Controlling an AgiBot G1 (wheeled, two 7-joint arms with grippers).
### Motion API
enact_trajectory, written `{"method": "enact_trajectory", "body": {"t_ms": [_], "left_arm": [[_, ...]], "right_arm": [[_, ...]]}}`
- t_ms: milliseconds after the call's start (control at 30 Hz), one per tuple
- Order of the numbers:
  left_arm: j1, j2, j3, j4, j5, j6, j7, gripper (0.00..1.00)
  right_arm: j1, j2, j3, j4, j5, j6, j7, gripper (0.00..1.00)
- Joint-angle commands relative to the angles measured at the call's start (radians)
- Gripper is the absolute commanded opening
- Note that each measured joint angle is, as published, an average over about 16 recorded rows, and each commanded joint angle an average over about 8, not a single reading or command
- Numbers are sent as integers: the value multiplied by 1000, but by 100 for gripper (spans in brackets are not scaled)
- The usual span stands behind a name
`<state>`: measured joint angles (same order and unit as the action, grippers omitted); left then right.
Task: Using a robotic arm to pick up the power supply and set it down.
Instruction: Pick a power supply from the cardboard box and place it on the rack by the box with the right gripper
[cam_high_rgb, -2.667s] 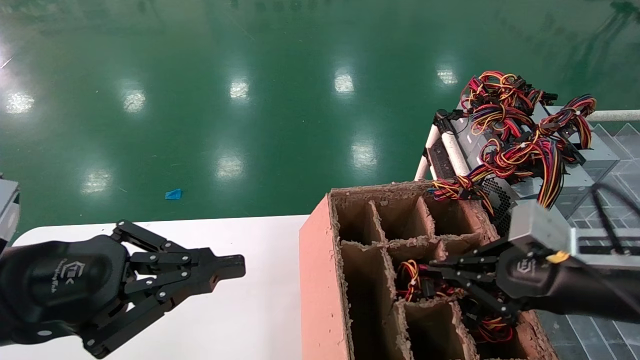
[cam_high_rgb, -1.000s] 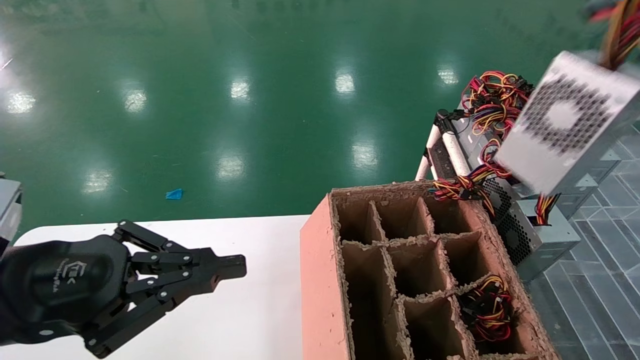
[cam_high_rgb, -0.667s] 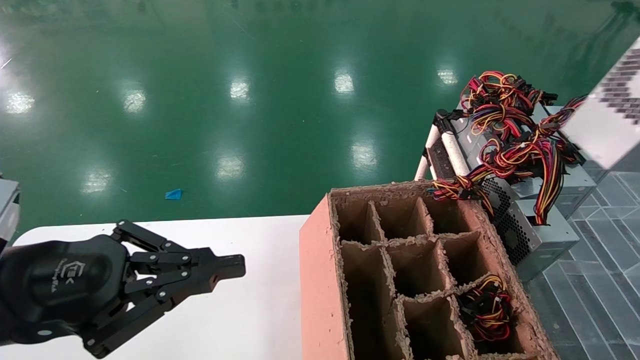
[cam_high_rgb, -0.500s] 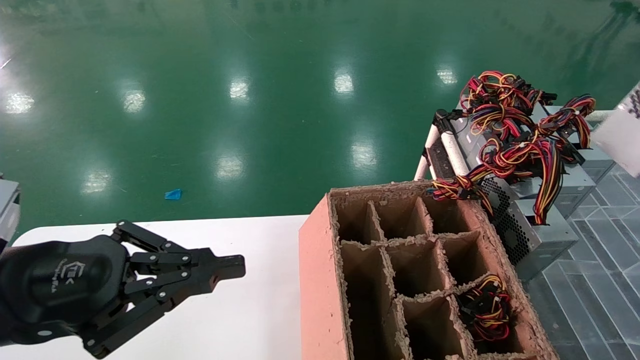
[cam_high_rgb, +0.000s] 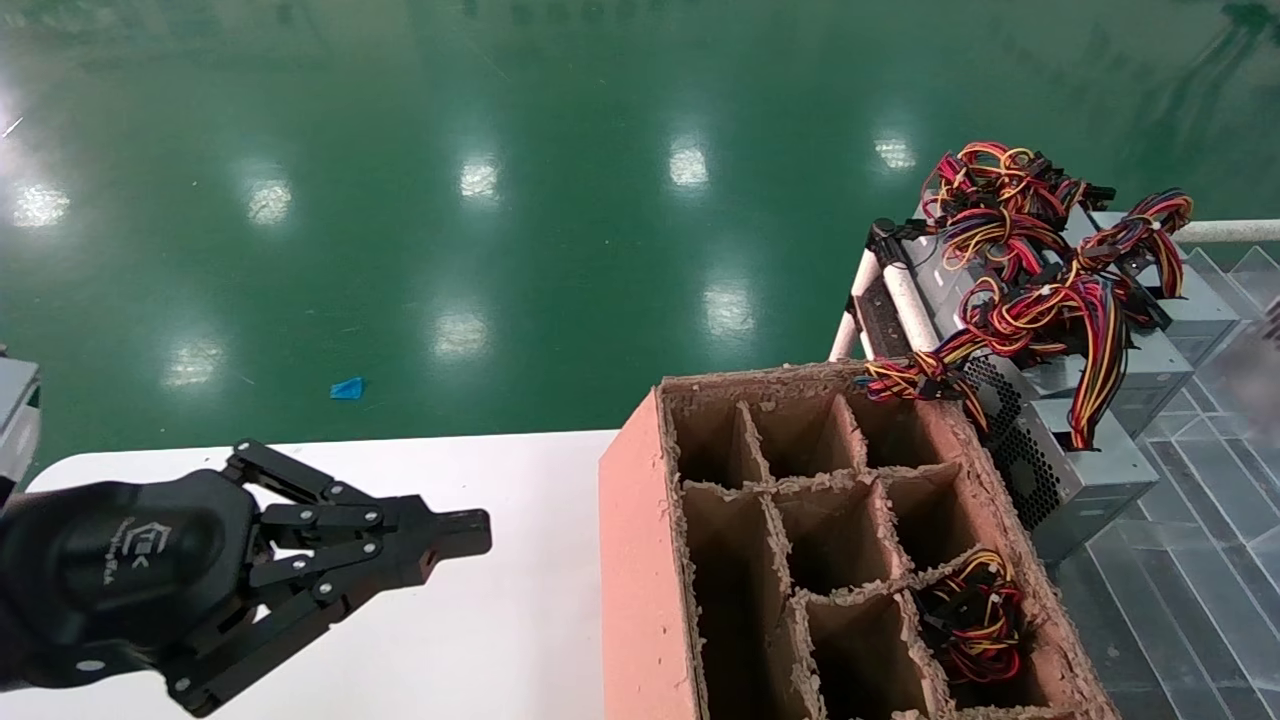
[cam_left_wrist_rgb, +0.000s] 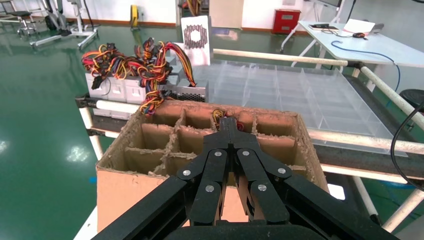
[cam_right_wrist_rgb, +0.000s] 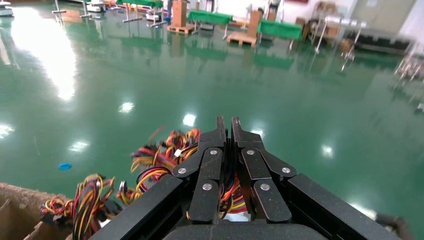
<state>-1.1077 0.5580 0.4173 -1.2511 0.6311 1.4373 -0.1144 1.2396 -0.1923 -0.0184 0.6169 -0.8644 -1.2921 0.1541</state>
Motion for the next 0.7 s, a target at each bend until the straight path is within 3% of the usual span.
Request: {"method": "enact_trajectory", "body": {"t_ms": [33,700], "left_arm": [[0,0,0,0,0,0,0,0],[0,0,0,0,0,0,0,0]], "right_arm": [[-9,-11,-4,-26,-3,-1,-6,0],[76,-83,-62,-245,-79,-29,-78,0]]}}
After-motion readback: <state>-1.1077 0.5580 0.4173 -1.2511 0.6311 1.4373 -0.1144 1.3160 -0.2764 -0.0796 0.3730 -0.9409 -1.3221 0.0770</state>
